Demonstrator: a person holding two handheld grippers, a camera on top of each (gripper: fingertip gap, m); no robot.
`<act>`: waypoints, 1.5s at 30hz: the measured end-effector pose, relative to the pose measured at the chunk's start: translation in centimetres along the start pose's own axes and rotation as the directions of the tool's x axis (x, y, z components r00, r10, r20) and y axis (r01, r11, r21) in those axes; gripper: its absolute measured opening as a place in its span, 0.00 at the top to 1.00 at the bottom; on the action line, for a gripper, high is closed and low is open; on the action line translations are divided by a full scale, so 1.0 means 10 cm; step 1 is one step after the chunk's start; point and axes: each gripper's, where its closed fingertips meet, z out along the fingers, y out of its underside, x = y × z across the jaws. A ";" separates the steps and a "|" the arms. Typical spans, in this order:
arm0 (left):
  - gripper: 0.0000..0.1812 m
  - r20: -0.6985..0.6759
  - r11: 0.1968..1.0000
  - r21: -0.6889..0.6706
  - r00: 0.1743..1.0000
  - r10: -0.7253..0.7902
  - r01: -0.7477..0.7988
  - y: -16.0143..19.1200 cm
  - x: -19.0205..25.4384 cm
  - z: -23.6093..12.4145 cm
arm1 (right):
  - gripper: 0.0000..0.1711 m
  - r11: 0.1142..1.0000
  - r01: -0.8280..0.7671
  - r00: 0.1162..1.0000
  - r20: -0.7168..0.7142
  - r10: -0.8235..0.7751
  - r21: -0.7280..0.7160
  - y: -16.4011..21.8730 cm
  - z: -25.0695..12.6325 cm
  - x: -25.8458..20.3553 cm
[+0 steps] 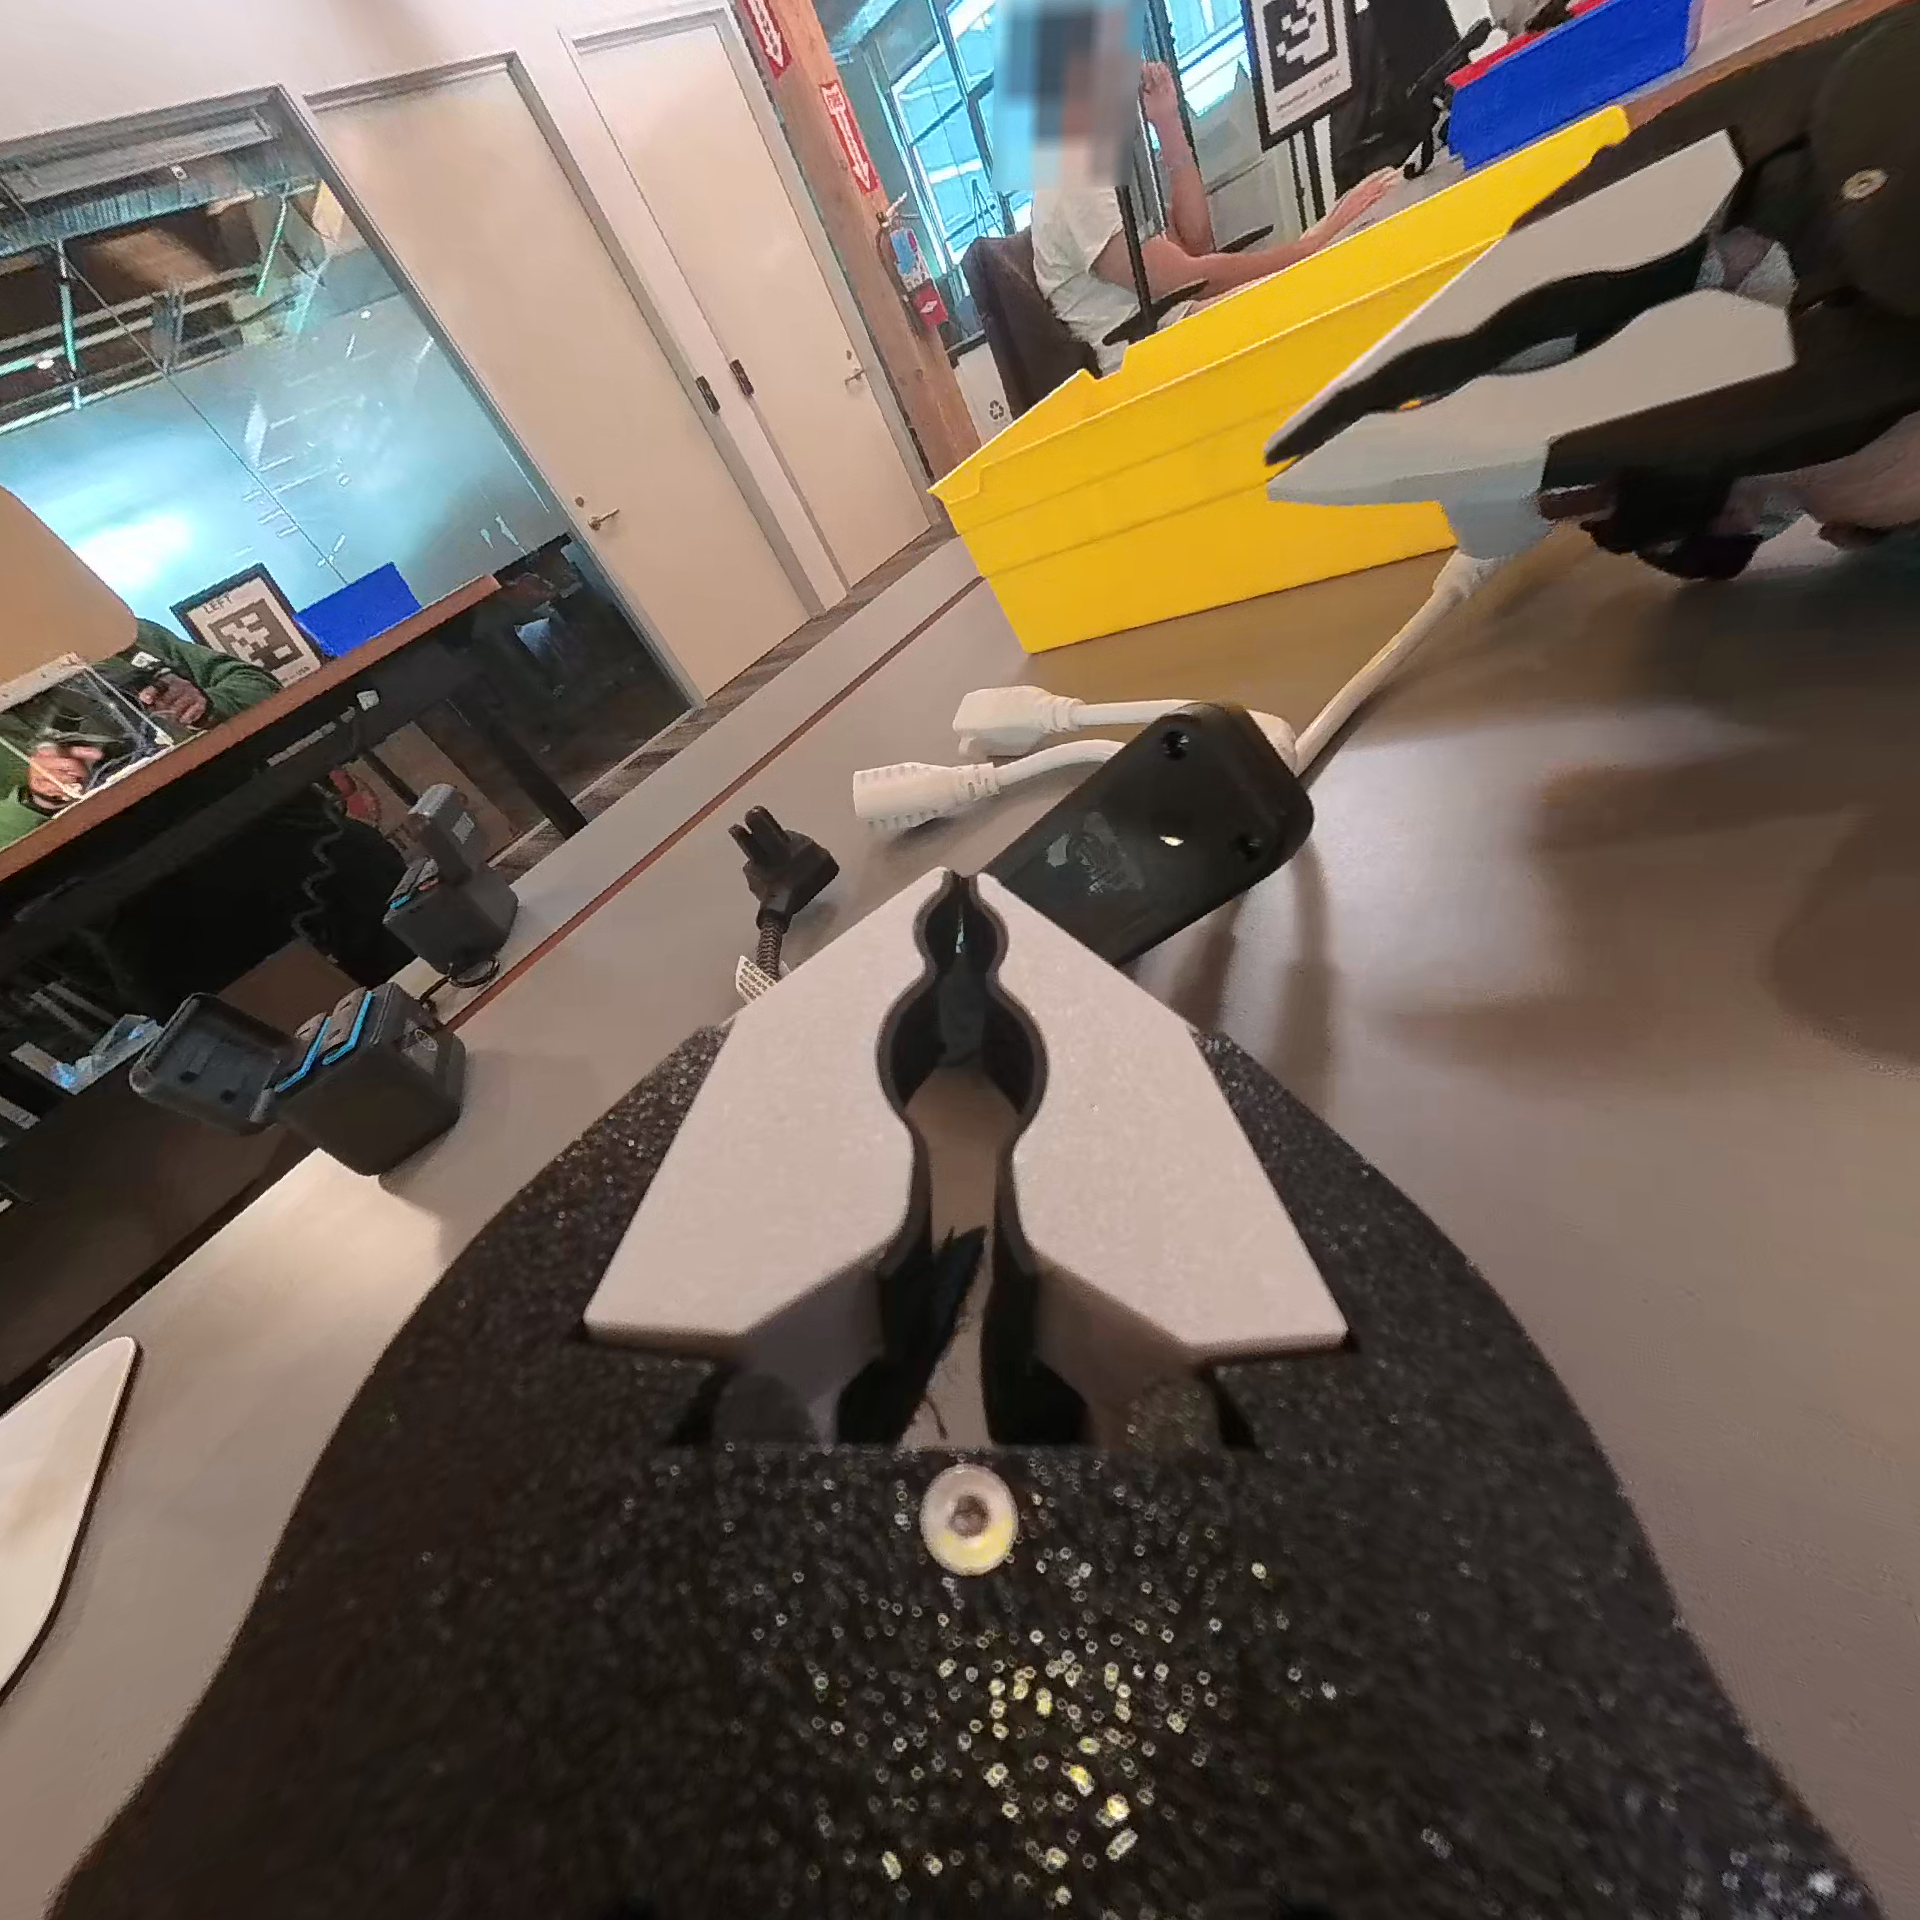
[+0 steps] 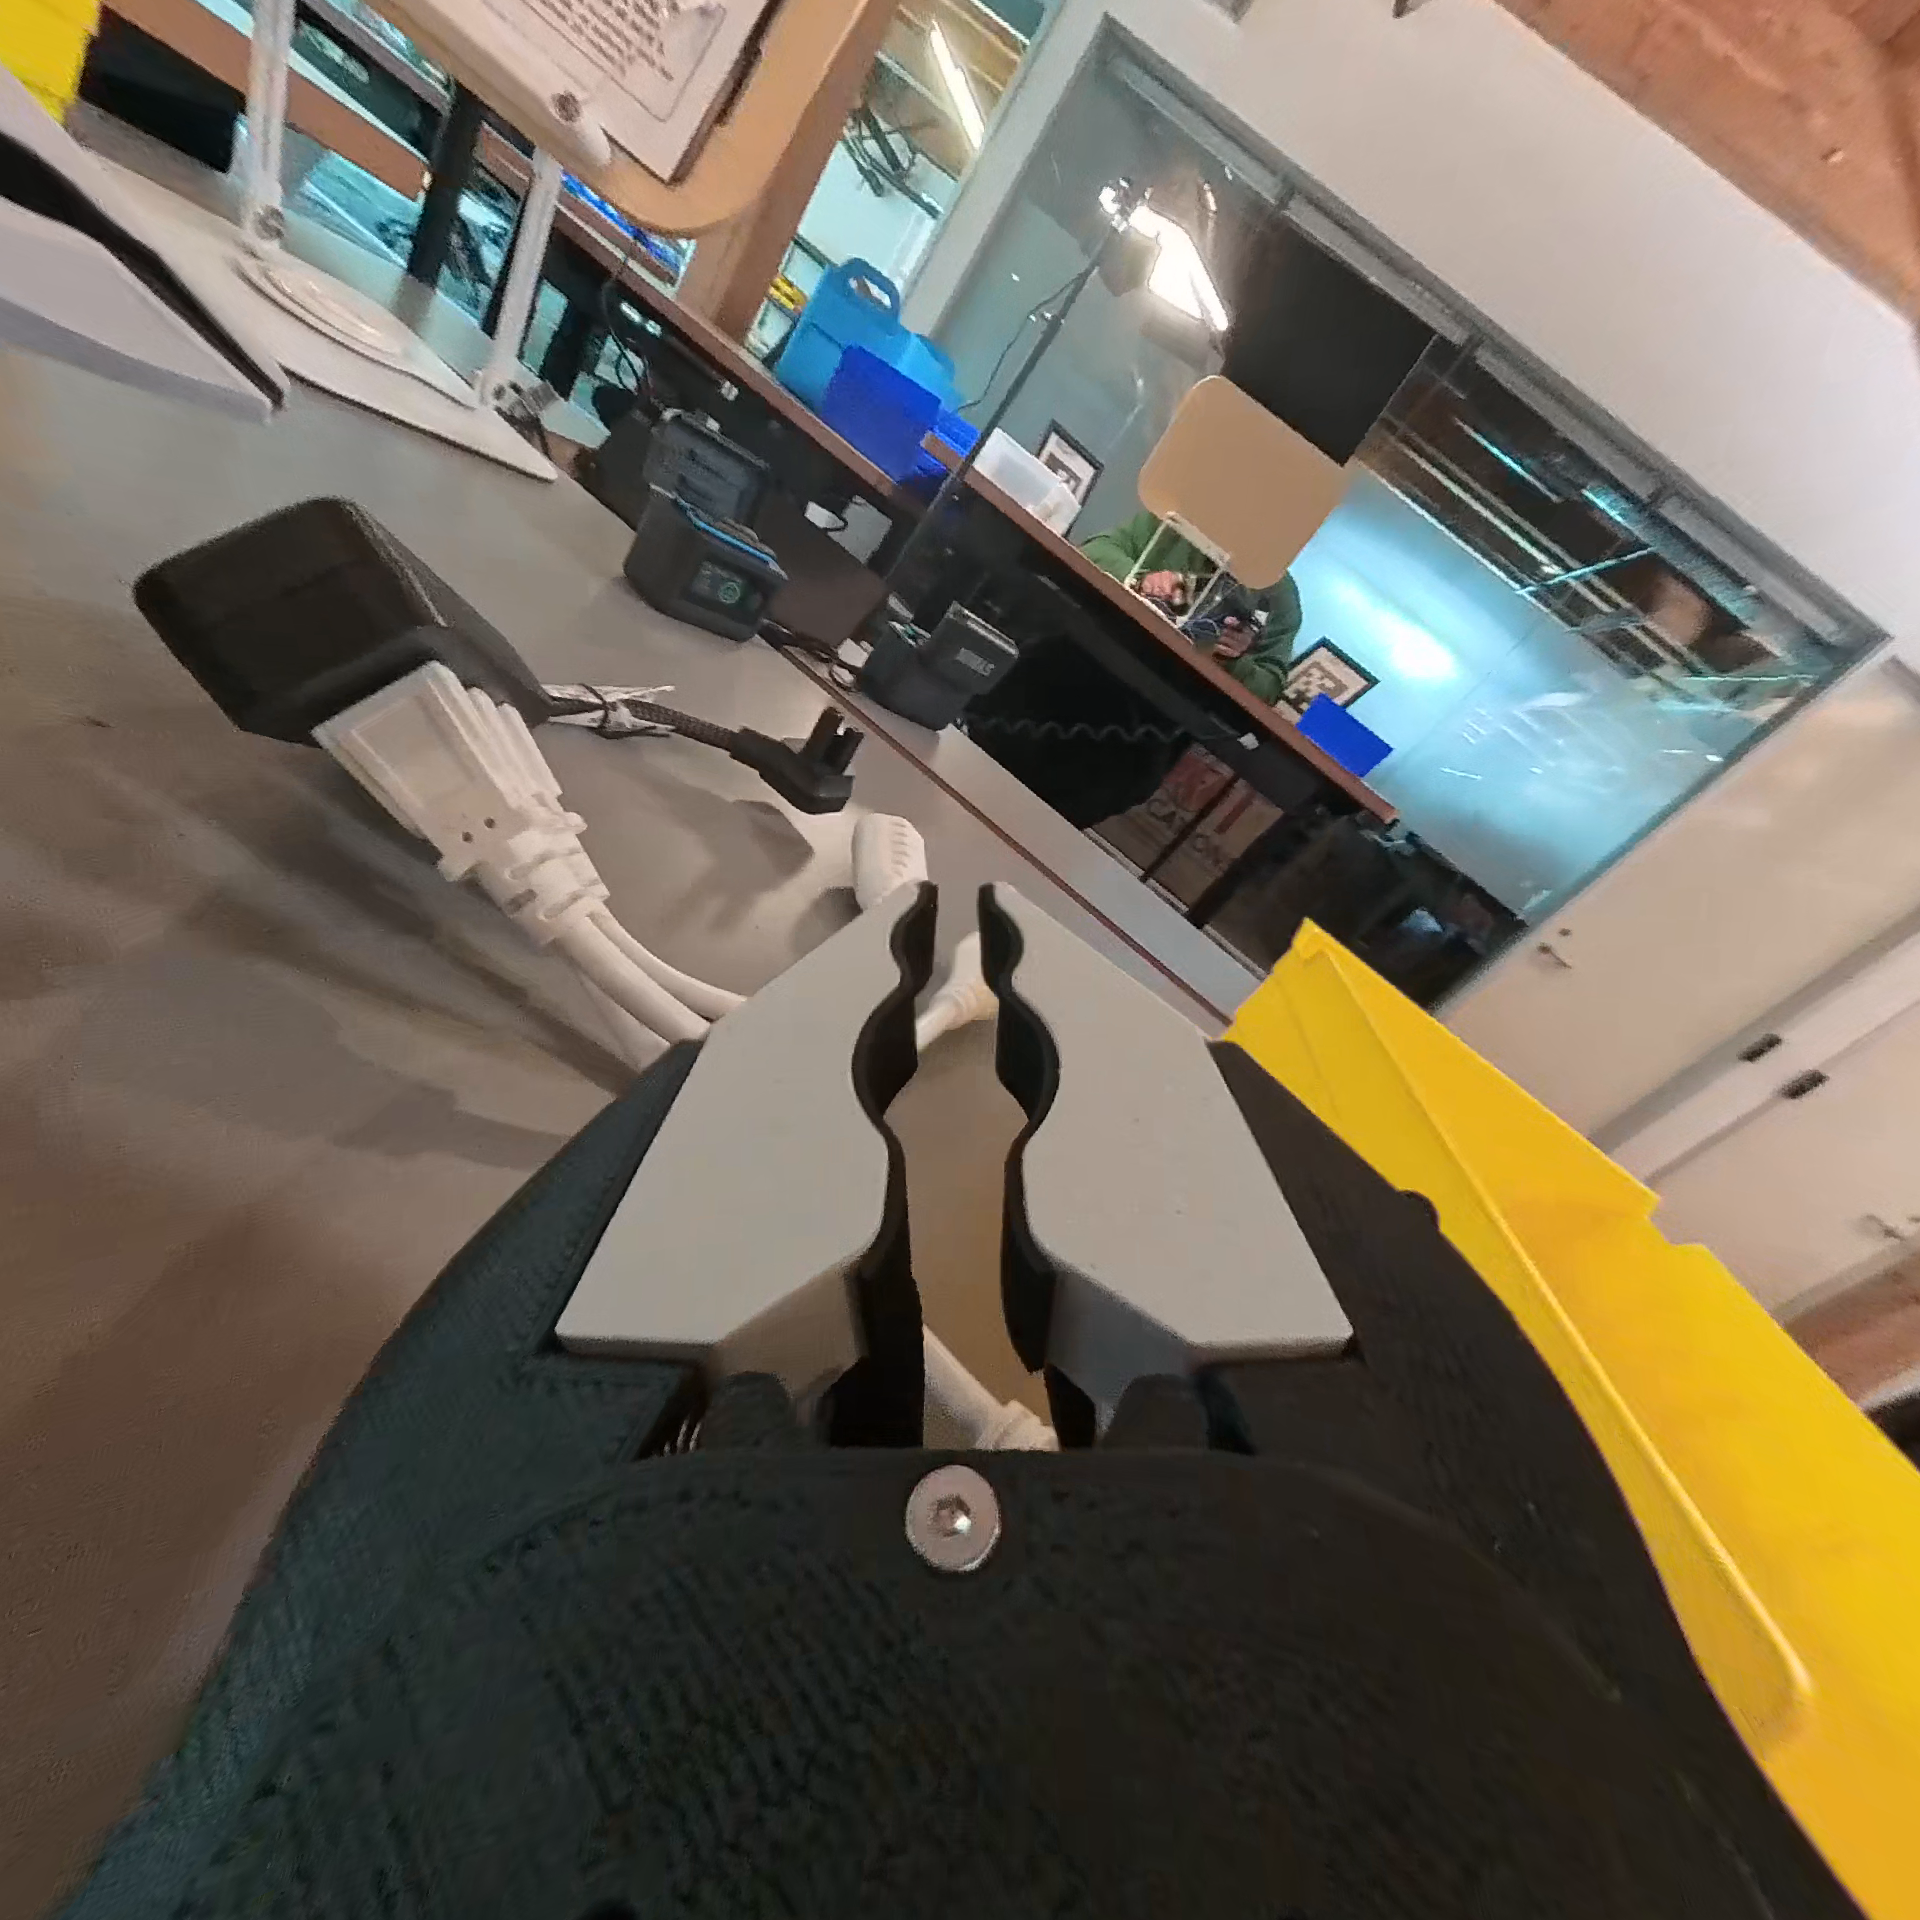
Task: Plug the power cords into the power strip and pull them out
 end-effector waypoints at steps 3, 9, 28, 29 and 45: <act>1.00 -0.001 1.000 0.000 1.000 0.000 0.000 0.00 0.00 0.00 | 0.97 1.000 -0.003 1.000 0.005 0.003 -0.004 0.01 0.00 0.00; 1.00 -0.005 1.000 -0.007 1.000 0.009 -0.009 0.01 0.01 0.00 | 0.97 1.000 0.029 1.000 0.011 -0.029 -0.010 0.02 0.01 -0.03; 1.00 -0.006 1.000 -0.012 1.000 0.022 -0.022 0.02 0.02 0.01 | 0.96 0.998 0.062 0.998 0.022 -0.062 -0.016 0.03 0.02 -0.07; 1.00 -0.006 1.000 -0.012 1.000 0.022 -0.022 0.02 0.02 0.01 | 0.96 0.998 0.063 0.998 0.022 -0.062 -0.016 0.03 0.02 -0.07; 0.88 -0.038 0.998 0.057 0.999 0.013 -0.011 -0.08 0.08 -0.04 | 0.92 0.993 0.102 0.979 0.171 -0.110 0.058 -0.09 -0.03 -0.37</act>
